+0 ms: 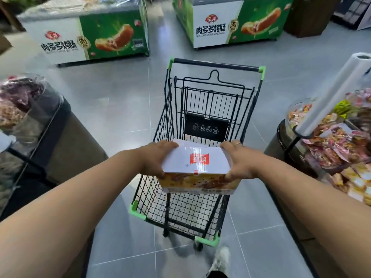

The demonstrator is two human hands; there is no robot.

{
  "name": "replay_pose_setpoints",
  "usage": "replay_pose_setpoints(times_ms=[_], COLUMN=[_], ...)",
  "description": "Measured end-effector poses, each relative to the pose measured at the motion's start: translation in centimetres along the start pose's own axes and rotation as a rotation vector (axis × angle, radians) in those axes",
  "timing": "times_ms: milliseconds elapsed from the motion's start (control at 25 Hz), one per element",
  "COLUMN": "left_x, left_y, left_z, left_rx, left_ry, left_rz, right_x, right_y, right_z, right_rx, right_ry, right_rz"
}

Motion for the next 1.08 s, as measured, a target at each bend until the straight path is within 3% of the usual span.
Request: replay_pose_setpoints(times_ms=[440,800,1080], left_x=[-6.7,-9.5,-12.5], left_y=[-7.8,-14.0,-18.6], left_z=[3.8,9.1,12.8], left_rx=[-0.029,-0.131,-0.11], left_ry=[-0.211,-0.274,-0.321], left_rz=[-0.09,0.051,0.037], right_x=[0.7,1.7,1.4], right_y=[-11.1,-15.1,-19.7], right_z=[4.5,12.4,17.5], right_rx=[-0.089,-0.17,-0.156], right_ry=[0.048,-0.042,-0.173], right_rz=[-0.051,0.128,0.263])
Point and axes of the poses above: each hand's wrist, its own y-axis away from the middle knuckle, its own z-axis out of the palm, x = y × z, the point moved 10 cm from there along -y, towards the middle knuckle, and after that the axes turned 2 degrees about -x, right-handed, at the moved point
